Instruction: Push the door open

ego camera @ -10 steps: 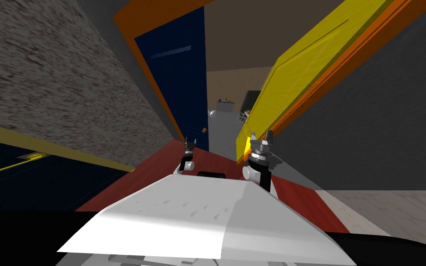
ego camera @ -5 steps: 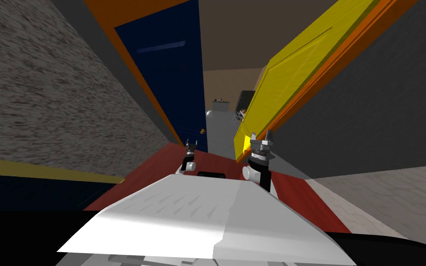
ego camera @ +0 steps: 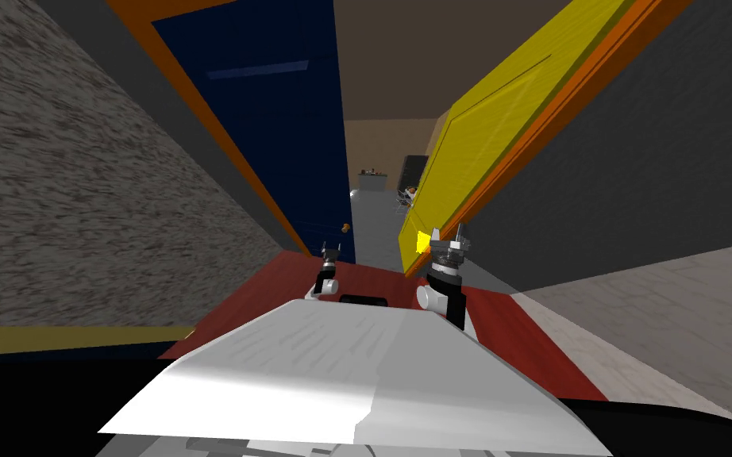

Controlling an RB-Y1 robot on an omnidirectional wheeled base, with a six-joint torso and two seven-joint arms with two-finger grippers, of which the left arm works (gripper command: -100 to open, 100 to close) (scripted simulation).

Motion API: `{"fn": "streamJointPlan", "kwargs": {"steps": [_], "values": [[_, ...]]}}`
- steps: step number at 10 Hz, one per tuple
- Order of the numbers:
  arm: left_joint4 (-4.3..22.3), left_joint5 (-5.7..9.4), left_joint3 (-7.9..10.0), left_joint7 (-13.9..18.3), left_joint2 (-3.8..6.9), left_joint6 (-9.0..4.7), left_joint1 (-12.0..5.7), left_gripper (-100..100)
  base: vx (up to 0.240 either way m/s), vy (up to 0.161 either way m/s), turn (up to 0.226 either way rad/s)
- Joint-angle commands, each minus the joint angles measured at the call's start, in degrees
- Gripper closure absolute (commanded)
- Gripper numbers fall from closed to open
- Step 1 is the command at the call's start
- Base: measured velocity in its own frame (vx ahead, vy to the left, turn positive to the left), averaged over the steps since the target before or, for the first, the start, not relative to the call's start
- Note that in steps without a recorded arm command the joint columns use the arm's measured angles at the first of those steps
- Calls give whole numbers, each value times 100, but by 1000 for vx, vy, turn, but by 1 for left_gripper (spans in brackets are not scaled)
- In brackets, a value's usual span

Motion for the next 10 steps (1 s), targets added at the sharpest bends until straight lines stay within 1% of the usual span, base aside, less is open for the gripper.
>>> {"fn": "streamJointPlan", "kwargs": {"steps": [1,7,8,10], "values": [[207,87,-35,171,-24,-46,-64,-100,45,98,-147],[887,387,-147,714,-137,-173,-289,-100,38,98,-143],[1105,484,-183,887,-179,-213,-361,-100,40,132,-315],[1298,568,-215,1041,-226,-249,-424,-100,34,128,-110]]}}
